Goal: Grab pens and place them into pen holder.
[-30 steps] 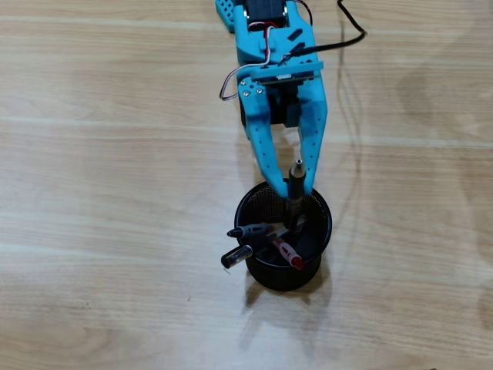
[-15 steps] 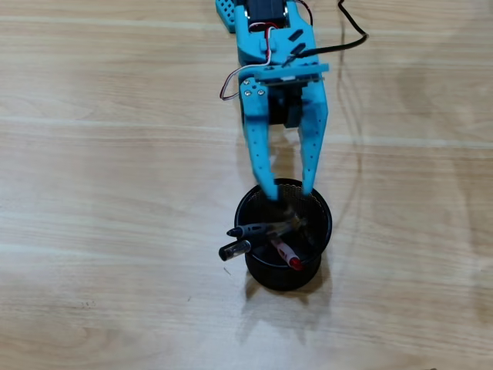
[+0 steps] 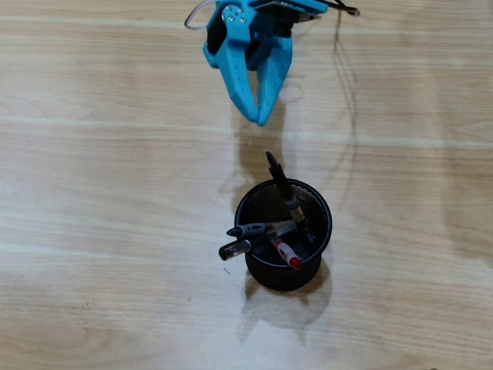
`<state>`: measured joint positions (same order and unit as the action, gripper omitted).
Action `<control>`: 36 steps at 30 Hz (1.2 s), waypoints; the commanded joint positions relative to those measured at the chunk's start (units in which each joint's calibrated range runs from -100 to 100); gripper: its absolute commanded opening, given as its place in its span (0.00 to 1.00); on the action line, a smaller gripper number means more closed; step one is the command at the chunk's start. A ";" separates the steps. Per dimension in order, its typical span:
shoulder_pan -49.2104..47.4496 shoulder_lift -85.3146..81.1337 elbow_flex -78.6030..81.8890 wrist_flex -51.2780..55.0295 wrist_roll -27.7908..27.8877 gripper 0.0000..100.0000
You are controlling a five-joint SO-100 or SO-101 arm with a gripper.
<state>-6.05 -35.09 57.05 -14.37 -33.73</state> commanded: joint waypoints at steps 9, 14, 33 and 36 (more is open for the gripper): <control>2.26 -42.66 39.33 2.12 15.20 0.02; 4.08 -52.68 40.59 26.99 20.75 0.02; 5.64 -64.40 41.86 66.99 31.01 0.02; 5.46 -64.40 41.86 66.63 31.32 0.02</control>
<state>-0.52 -98.90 98.76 52.52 -2.89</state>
